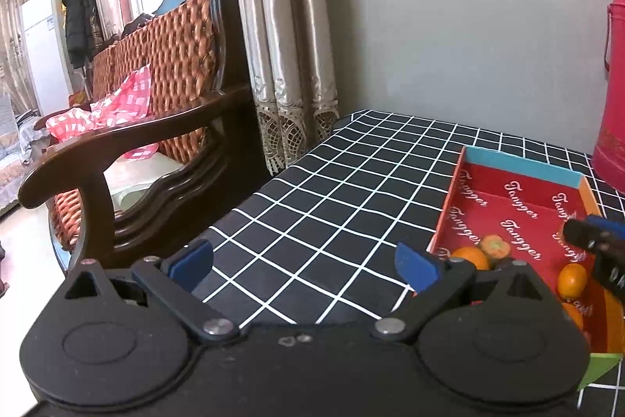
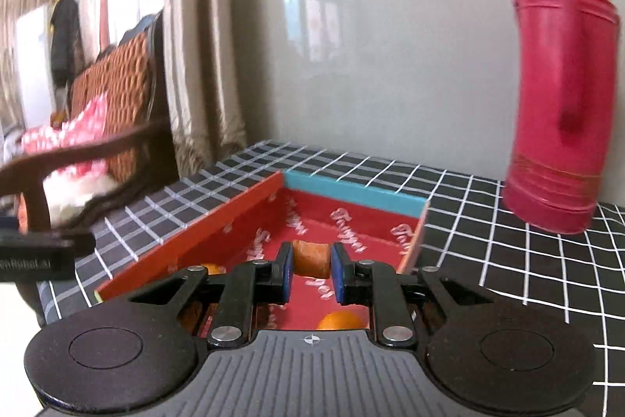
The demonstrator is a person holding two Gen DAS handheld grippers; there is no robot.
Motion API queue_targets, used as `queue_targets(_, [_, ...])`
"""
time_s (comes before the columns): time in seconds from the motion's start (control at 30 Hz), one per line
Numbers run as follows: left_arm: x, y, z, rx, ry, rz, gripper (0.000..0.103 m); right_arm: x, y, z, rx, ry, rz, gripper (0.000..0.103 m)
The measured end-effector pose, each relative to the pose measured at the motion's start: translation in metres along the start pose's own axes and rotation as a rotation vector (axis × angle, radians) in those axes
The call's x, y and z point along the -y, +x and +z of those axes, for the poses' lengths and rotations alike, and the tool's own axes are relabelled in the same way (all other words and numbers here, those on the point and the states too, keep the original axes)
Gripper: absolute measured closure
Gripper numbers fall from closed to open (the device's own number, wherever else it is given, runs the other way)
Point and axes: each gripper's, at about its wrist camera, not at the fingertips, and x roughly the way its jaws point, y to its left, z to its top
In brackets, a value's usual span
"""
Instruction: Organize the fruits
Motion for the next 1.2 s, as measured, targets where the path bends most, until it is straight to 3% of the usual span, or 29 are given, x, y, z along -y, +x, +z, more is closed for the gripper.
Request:
queue_targets(0.13, [-0.003,0.004,0.000,-0.017,-0.004,0.007,0.009,-0.008,0.010,-0.005,-0.036,-0.026,-0.023,0.081])
queue_targets(0.17, [-0.003,0.005,0.000,-0.021,-0.005,0.006,0.009,-0.008,0.010,-0.004,-0.038,-0.018,-0.027,0.074])
queue_targets(0.2, [-0.003,0.006,0.001,-0.024,-0.006,0.005,0.009,-0.004,0.006,-0.006,-0.038,-0.011,-0.032,0.052])
queue_targets(0.23, [-0.002,0.006,0.001,-0.025,-0.007,0.002,0.009,-0.003,0.003,-0.005,-0.032,-0.004,-0.044,0.037])
queue_targets(0.27, [-0.001,0.005,0.001,-0.025,-0.005,-0.003,0.008,-0.002,-0.002,-0.004,-0.017,0.004,-0.067,0.013])
queue_targets(0.3, [0.001,0.003,0.000,-0.022,-0.002,-0.009,0.008,-0.003,-0.007,-0.003,0.005,0.007,-0.095,0.008])
queue_targets(0.47, [0.013,-0.016,-0.002,0.016,0.035,-0.087,0.006,-0.004,-0.042,0.006,0.001,0.041,-0.191,0.000])
queue_targets(0.73, [0.002,-0.097,-0.031,0.036,0.069,-0.229,0.006,-0.019,-0.128,-0.015,-0.066,0.122,-0.325,0.000])
queue_targets(0.93, [-0.010,-0.153,-0.042,0.096,0.108,-0.256,0.006,-0.044,-0.189,-0.021,-0.041,0.125,-0.366,0.000])
queue_targets(1.2, [-0.024,-0.189,-0.044,0.143,0.086,-0.257,0.006,-0.058,-0.237,-0.025,0.010,0.160,-0.371,0.000])
